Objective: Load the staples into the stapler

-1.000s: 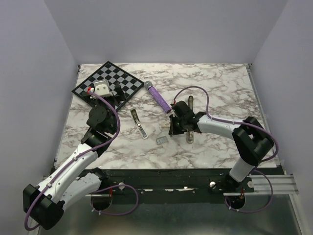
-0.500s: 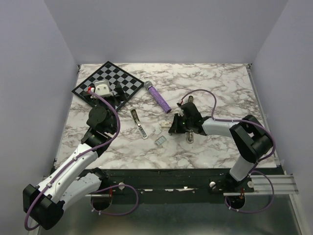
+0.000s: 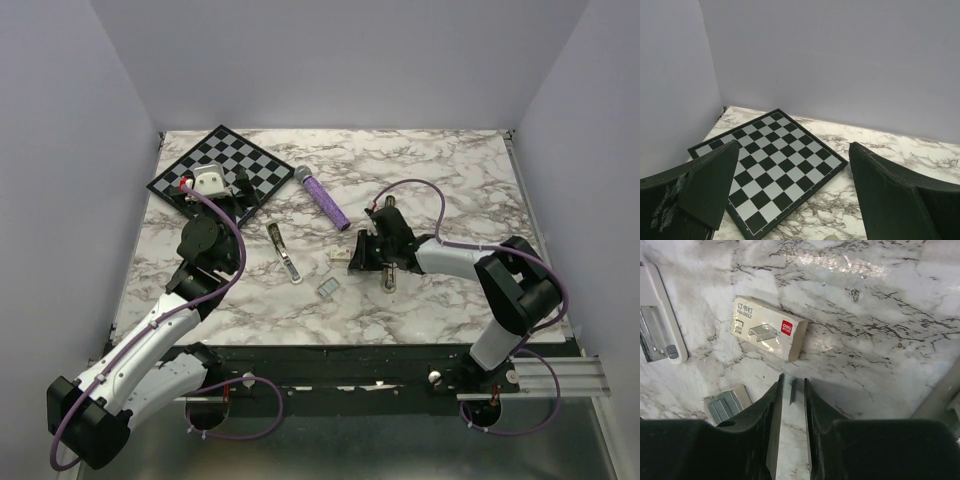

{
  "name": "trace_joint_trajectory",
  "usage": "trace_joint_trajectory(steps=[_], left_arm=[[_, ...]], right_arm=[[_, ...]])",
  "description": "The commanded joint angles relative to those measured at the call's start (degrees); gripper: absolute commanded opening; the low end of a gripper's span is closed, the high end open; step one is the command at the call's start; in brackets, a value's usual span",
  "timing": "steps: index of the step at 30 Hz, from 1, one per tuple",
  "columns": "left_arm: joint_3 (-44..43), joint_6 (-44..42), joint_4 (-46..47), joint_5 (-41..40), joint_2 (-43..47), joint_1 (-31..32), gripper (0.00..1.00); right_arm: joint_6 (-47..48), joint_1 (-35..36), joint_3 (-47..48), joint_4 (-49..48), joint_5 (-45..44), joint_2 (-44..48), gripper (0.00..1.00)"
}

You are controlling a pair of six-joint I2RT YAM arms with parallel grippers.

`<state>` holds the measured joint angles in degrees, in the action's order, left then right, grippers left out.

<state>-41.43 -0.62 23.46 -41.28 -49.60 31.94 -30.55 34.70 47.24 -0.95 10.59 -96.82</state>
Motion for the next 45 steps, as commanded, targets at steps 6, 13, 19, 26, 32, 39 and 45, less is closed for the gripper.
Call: trace_joint_trajectory(steps=[6,13,19,26,32,39,45], left_arm=[[0.47,0.45,0.09,1.11,0.30,-0.22,0.98],[0.30,0.45,-0.26,1.11,0.12,-0.22,0.98],[0.30,0.45,-0.26,1.29,0.30,-0.22,0.98],[0.21,0.45,-0.35,1.11,0.56,-0.22,0.98],[0.21,0.45,-0.26,1.02,0.74,-0.22,0.98],[0.21,0.36,-0.35,1.20,0.82,-0.22,0.98],[0.21,0.36,-0.35,1.37,0.74,-0.22,0.98]], right_arm=[[3.21,-0.16,2.24,9.56,-4.00,1.63,0.29],[1.99,-0.07,4.35,10.79,1.01,2.24,0.32],[1.89,0.46,7.77,13.51,2.42,-0.21,0.38],[1.45,3.79,14.10,21.24,-3.73,-4.87,0.40],[1.28,6.87,19.02,28.89,-12.60,-7.86,0.40],[2.07,9.68,22.71,33.81,-17.35,-10.67,0.39],[2.86,11.00,26.23,36.89,-20.95,-13.66,0.35]])
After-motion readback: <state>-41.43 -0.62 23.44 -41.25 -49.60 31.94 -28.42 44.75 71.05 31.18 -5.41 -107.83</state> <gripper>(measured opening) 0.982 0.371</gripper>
